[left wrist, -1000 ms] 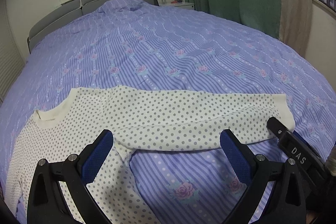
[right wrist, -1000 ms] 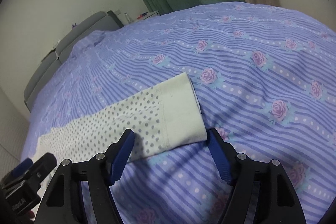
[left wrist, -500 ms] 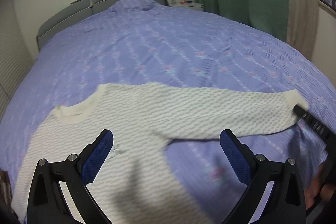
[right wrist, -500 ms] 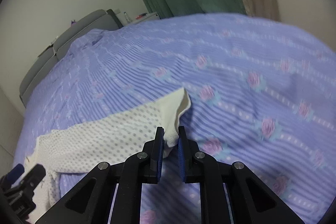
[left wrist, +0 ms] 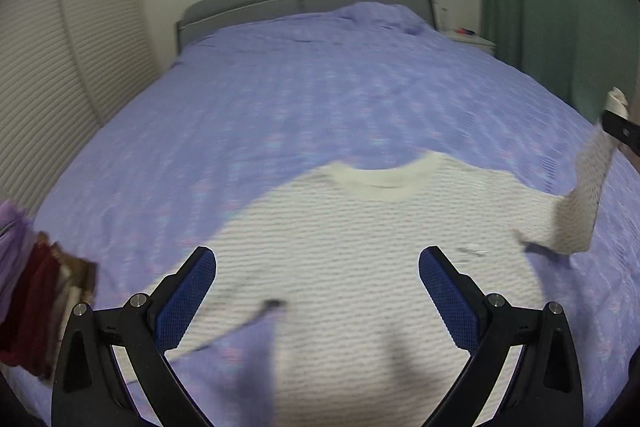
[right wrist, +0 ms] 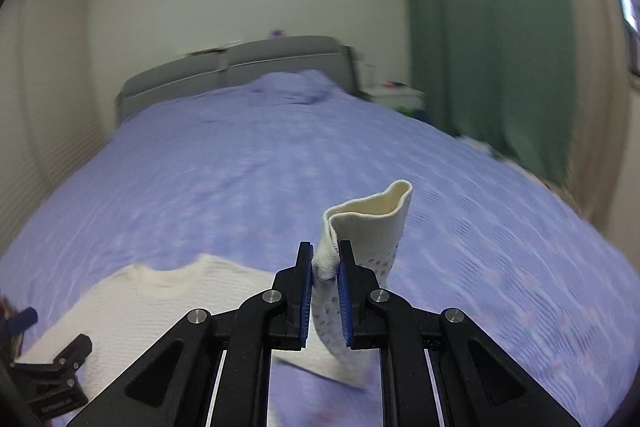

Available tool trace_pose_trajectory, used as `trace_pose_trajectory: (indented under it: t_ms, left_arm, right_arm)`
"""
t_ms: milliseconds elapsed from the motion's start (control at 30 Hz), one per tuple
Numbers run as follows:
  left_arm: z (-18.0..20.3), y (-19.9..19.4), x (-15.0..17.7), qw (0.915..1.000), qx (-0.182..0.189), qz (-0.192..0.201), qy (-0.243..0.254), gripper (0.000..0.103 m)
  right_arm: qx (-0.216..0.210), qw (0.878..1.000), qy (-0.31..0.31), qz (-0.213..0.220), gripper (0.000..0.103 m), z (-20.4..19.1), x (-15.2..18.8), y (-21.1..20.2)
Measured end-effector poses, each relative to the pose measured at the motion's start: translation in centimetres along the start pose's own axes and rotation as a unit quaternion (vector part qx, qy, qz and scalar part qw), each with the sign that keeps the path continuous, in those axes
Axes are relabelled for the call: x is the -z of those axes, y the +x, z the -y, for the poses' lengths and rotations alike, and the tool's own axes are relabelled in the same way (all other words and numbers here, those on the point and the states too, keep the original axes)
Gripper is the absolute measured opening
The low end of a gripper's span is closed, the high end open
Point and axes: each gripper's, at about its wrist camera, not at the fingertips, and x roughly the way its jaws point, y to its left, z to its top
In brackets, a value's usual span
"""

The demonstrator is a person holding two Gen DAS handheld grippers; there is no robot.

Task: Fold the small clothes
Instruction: 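Lift the cuff with the right gripper, fold the sleeve across the body, release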

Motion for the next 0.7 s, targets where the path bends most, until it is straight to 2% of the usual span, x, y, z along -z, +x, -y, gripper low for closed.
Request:
trace_pose_trajectory:
  t_ms: [167,400,500,700]
  left_arm:
    - [-5.9,0.4,1.0,0.9989,-0.033,-0.009,-0.032,0.103]
    - [-11.6,1.8,3.3,0.9955,-0.064,-0.029,-0.063,0.103]
    - [-13.0,2.4,3.9,0.9944,-0.067,-0.038,-0.071,0.103]
    - [-13.8,3.5,4.8,0.9938,-0.073,-0.05,-0.068,0.103]
  right_arm:
    - [-0.073,0.995,-0.054,-0.037,0.013,-9.3,-0.9,2.3]
    - [-0.134,0.978,-0.133,-0.09,0.013,-19.5,2.2,5.0]
    - [-0.149,0.971,-0.152,-0.11,0.013,-22.6,3.8,6.0]
    - [-0.166,0.959,-0.173,-0.15,0.013,-25.3,6.4,8.6]
